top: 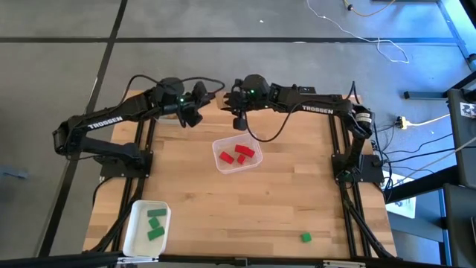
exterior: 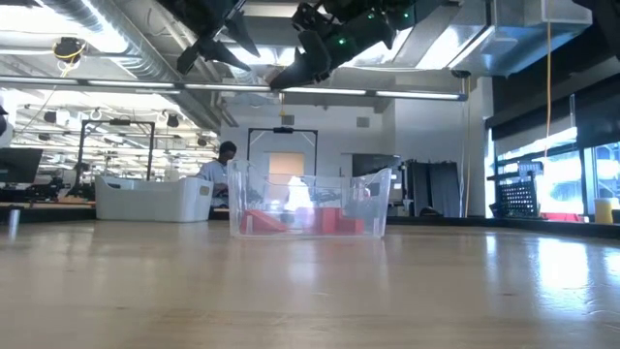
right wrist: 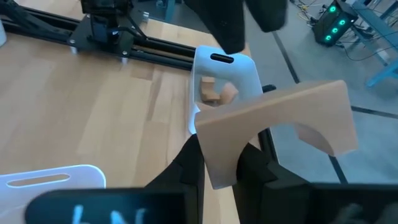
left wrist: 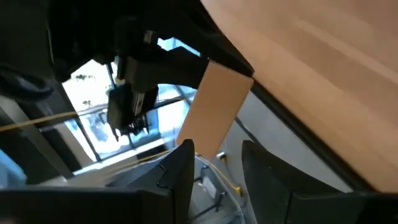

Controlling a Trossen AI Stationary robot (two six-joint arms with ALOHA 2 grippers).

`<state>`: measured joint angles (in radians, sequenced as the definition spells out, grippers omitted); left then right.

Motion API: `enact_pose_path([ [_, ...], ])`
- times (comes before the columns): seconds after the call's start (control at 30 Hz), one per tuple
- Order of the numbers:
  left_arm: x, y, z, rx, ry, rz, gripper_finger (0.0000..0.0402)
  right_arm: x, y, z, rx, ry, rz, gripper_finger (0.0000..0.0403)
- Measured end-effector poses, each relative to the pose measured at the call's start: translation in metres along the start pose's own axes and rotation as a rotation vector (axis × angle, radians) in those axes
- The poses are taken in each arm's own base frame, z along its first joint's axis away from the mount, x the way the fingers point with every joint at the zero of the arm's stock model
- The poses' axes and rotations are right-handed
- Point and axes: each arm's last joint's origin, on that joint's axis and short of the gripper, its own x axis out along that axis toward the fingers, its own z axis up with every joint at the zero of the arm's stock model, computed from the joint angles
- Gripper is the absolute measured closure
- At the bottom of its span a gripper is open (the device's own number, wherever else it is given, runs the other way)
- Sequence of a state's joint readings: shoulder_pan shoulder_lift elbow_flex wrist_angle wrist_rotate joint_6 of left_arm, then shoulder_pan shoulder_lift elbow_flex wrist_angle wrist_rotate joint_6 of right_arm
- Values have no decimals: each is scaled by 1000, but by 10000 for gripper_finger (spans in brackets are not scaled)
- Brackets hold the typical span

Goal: Sort & place blocks by color
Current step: Put the brown block into the gray bin

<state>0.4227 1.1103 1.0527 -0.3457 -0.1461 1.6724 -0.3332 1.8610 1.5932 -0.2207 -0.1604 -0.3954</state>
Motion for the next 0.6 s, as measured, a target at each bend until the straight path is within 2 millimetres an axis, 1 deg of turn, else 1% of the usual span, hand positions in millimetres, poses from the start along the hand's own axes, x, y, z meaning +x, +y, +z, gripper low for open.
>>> enact_pose_path([
  [0.13,0,0,0,-78,-3,0,276,0,0,0,0,0,0,354],
  [0.47,0,0,0,-350,-2,0,276,0,0,0,-1,1,0,354],
  [0.6,0,0,1,-327,-35,-2,276,0,0,0,0,1,0,354],
])
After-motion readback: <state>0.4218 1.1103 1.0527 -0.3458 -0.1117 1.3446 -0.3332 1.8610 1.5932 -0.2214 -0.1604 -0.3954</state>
